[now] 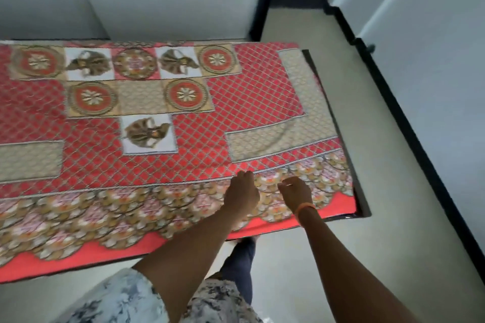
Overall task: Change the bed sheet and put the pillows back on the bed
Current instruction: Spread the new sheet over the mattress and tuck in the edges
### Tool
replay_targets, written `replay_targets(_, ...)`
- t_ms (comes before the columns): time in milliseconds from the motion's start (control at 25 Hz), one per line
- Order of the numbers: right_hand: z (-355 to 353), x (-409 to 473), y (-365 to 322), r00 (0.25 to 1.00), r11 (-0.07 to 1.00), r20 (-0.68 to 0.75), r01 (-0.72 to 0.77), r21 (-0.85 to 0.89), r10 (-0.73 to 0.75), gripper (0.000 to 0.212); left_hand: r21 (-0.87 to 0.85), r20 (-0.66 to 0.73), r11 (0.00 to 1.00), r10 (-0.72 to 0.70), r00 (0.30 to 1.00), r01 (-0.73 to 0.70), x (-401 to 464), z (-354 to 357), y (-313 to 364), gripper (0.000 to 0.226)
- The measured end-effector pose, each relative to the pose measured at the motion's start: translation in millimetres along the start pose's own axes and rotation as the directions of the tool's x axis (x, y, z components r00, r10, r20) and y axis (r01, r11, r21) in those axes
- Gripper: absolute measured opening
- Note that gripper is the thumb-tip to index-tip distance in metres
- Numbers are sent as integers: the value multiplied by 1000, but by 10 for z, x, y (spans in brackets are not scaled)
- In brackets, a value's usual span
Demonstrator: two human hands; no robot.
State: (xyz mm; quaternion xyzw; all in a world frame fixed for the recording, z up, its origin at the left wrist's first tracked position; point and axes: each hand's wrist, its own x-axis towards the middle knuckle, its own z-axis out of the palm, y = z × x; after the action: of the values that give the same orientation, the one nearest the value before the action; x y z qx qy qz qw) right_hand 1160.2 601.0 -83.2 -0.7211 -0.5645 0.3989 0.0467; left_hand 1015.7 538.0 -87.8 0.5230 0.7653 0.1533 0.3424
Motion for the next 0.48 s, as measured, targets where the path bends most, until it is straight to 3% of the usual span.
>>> replay_targets(200,-843,1461,977,985,984,-11,-170,50,171,44,98,166,976,178,970,-196,1289,1236,1283,39)
replay_targets(280,-1133,2045,1421,985,985,-9,-170,19,170,50,159,228,945,246,942,-286,1804,1791,1741,42)
replay_targets(400,-1437,2919,1994,997,997,-14,-72,-1,72,47,288,351,838,358,865,-464,2491,2549,2288,47)
replay_targets(480,-1488,3328,2331,995,999,102,-20,26,17,41,416,452,700,395,800,-581,2826,2986,2493,44)
